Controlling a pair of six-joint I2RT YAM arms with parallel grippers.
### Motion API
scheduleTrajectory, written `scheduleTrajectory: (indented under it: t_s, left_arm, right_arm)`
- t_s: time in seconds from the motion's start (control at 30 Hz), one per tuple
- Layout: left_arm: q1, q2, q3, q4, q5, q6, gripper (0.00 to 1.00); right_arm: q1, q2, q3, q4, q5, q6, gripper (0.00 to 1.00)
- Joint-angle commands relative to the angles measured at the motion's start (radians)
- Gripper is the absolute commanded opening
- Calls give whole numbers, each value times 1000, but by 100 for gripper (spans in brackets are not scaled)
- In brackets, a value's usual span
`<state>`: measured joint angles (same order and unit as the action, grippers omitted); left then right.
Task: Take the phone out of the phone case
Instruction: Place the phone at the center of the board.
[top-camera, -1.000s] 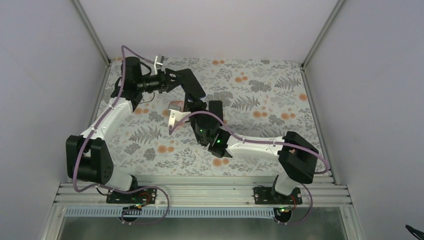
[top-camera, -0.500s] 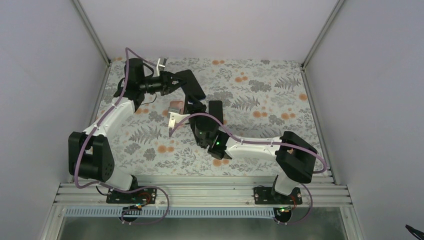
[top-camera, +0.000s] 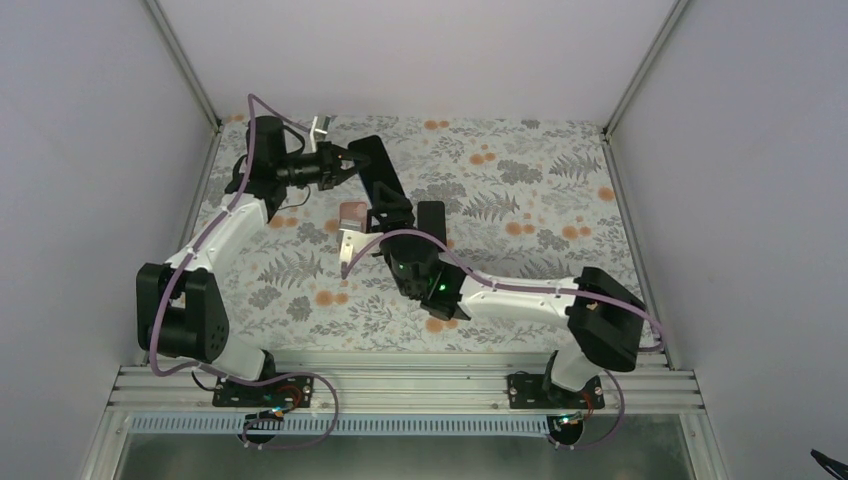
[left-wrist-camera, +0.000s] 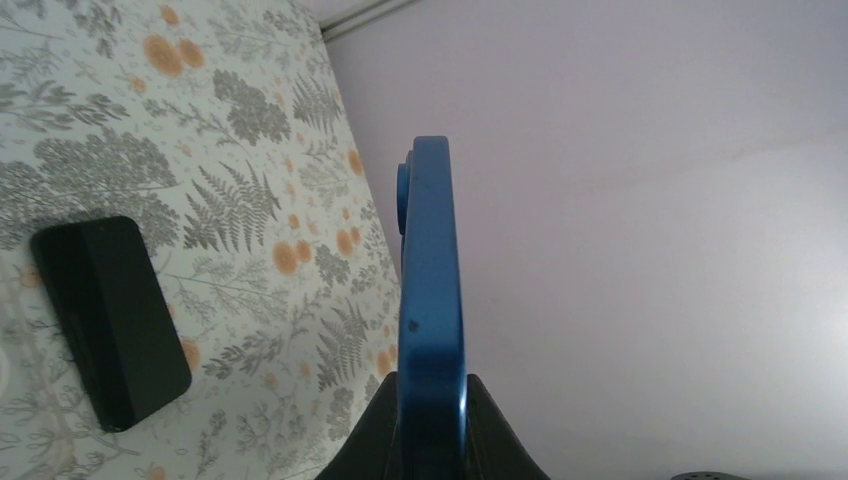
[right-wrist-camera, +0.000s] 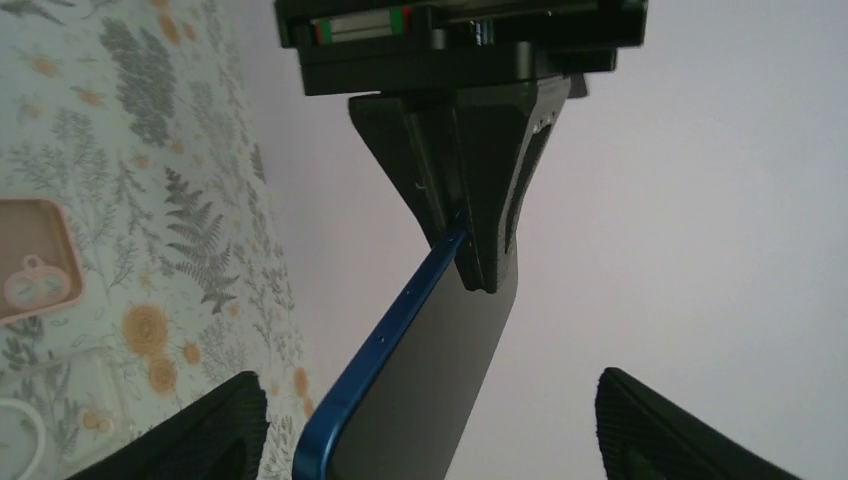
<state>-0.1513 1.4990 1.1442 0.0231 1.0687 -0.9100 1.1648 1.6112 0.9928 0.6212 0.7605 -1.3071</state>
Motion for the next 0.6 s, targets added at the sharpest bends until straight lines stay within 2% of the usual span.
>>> scheduleTrajectory:
  t_s: [0.0,0.1,0.2,0.27,0.43,0.57]
  left_arm:
    - [14,-11,67,-39,-19,95,2]
    - [21,-19,73,-60,-28,123,2]
    - [29,-22,71,-72,-31,147,2]
    - [32,-25,72,-76,-31,165,2]
    - [36,-21,85,-93,-23,212,2]
    - [38,-15,98,-93,7,261,2]
  right_arm:
    - [12,-82,85,-310,-112,267,81]
    - [8,-106,157,-501,-201,418,88]
    - [-1,-124,197,-610,-268,489,90]
    - [-13,-133,223,-667,-311,538,95]
    - [-78,-160,312,-829,-473,682,98]
    - [-167,-180,393,-965,-673,780,99]
